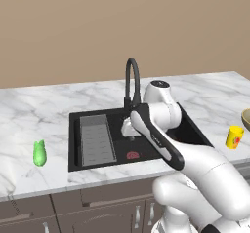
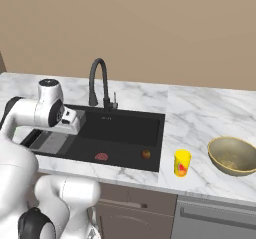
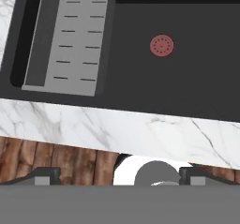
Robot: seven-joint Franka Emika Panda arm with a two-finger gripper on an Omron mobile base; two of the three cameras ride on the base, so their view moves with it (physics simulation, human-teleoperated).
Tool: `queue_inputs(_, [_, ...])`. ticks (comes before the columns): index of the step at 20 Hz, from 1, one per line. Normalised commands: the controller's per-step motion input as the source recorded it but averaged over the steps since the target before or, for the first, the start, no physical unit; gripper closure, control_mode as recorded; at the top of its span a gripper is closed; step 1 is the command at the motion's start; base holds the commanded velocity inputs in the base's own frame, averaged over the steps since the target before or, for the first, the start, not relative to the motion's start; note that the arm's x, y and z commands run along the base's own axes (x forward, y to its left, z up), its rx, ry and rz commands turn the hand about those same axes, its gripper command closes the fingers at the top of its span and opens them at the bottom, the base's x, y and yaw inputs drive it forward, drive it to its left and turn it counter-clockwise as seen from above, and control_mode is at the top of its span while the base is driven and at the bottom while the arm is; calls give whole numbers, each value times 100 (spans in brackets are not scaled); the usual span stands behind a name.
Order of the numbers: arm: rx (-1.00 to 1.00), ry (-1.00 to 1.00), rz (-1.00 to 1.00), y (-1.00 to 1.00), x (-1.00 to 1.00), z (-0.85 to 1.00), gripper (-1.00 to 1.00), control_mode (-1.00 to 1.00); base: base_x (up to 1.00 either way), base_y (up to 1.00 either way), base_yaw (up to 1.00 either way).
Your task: Remove the corn and apple from the sink. Then move the bowl and cup from the counter to the sink for washing.
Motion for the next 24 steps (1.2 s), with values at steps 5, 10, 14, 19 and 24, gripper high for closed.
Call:
queue_inputs(5, [0, 0, 0, -51, 1, 0, -100, -100, 0, 0, 0])
queue_inputs(10, [0, 0, -1, -51, 9, 0, -100, -100, 0, 0, 0])
queue_inputs(14, [0, 0, -2, -50, 11, 0, -100, -100, 0, 0, 0])
queue_inputs(19, [0, 0, -2, -46, 10, 0, -100, -100, 0, 0, 0])
queue_inputs(24, [0, 0, -2, -39, 13, -4, -100, -100, 0, 0, 0])
